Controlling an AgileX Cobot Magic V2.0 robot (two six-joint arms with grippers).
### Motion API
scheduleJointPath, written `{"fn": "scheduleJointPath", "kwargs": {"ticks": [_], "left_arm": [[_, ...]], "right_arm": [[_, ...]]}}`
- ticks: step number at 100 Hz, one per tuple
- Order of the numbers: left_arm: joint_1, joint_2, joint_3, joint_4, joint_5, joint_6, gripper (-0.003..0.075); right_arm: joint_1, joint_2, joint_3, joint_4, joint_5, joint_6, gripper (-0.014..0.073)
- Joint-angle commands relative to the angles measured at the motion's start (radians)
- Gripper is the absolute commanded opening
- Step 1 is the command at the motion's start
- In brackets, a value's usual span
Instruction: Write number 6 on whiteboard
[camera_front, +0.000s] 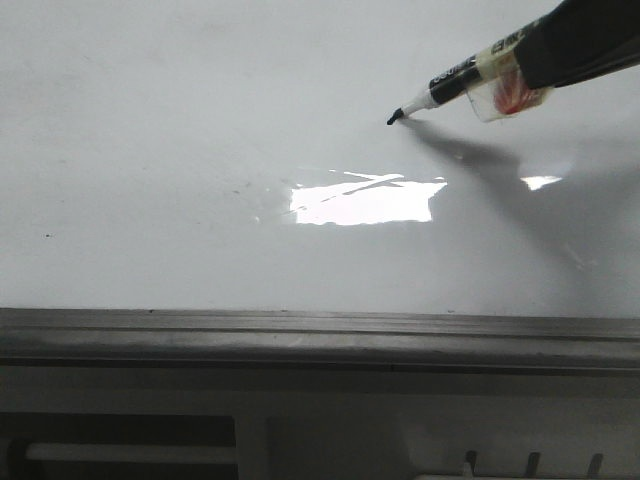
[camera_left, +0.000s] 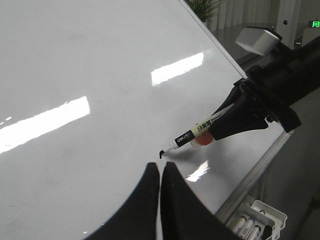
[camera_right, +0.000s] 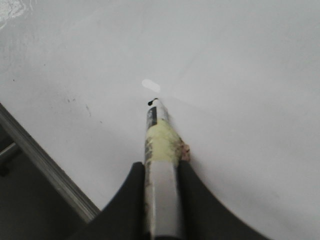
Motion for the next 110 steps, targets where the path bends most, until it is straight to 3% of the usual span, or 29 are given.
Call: {"fn": "scheduleJointPath", "kwargs": {"ticks": [1, 37, 65, 77, 92, 110], "left_arm": [[0.003, 0.002, -0.027, -0.023, -0.042, -0.012, -0.0019], [0.003, 0.002, -0.027, -0.023, -0.042, -0.012, -0.0019], [0.003, 0.002, -0.027, -0.023, -0.042, -0.012, -0.0019], [0.003, 0.002, -0.027, -0.023, -0.042, -0.012, -0.0019], [0.003, 0.002, -0.027, -0.023, -0.042, -0.012, -0.0019], [0.003, 0.002, -0.027, -0.023, -0.042, -0.012, -0.0019]], "right_arm": [[-0.018, -0.001, -0.028, -0.005, -0.050, 0.007, -0.0053], [-0.018, 0.030, -0.028, 0.003, 0.056, 0.007, -0.0053], [-0.018, 0.056, -0.028, -0.008, 0.249, 0.007, -0.0053], [-0.018, 0.054, -0.028, -0.075, 0.306, 0.039, -0.0053], [-0.018, 0.027, -0.028, -0.237, 0.313, 0.179, -0.0053], [-0.018, -0.014, -0.056, -0.275, 0.259, 0.240, -0.0053]]}}
